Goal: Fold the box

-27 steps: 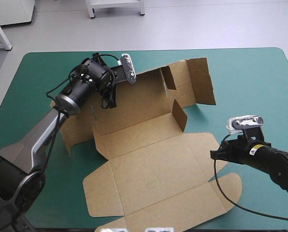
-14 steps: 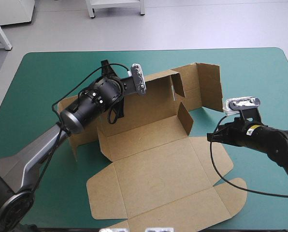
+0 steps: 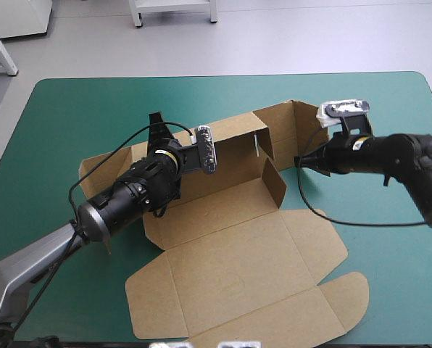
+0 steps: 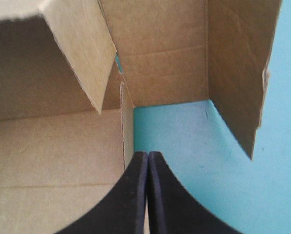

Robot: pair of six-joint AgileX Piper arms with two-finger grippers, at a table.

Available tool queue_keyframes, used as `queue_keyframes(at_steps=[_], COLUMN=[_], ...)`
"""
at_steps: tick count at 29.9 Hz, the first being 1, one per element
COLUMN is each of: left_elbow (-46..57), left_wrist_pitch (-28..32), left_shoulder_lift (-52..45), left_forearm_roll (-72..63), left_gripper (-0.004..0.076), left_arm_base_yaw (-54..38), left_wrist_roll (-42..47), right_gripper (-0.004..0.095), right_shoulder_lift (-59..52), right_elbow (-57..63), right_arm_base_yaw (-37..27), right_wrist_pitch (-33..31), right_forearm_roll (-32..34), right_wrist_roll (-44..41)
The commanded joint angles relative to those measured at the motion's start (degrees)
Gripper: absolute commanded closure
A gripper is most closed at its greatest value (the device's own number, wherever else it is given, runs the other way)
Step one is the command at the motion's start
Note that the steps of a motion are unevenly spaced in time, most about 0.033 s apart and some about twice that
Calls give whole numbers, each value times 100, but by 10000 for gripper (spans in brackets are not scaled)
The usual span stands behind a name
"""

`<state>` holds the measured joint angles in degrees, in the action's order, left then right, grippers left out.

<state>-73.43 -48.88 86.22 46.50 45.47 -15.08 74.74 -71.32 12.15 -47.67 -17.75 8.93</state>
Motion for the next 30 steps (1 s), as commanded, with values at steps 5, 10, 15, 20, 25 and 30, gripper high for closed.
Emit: queue_keyframes(at_steps=[5,10,15,20,25,30], left_elbow=[-29,166,390,390,390,390], left_wrist_pitch=[123,69,143,136,136,177], left_shoulder_lift=[-229,-229,-290,-302,-302,-302], left_forearm_roll=[411,421,477,588,588,566], left_gripper=[733,733,733,733,733,733], left_arm_base_yaw=[448,486,486,486,486,486], left_wrist_roll=[459,517,592,697,732,804], right_gripper=[927,927,926,927,926,927], right_shoulder_lift=[1148,2019,2906,3652,4031,4191], right_elbow=[-2369,-3773,-5044,-5938,-6032,-6032], right_arm_base_yaw=[-7,-7,-7,-7,-7,-7], right_wrist_pitch=[-729,-1252,-1724,-1945,-1834,-1623], right_forearm_roll=[-110,-114,-102,-85,-85,-84], right_wrist_roll=[87,-12,-44,-176,-213,-213])
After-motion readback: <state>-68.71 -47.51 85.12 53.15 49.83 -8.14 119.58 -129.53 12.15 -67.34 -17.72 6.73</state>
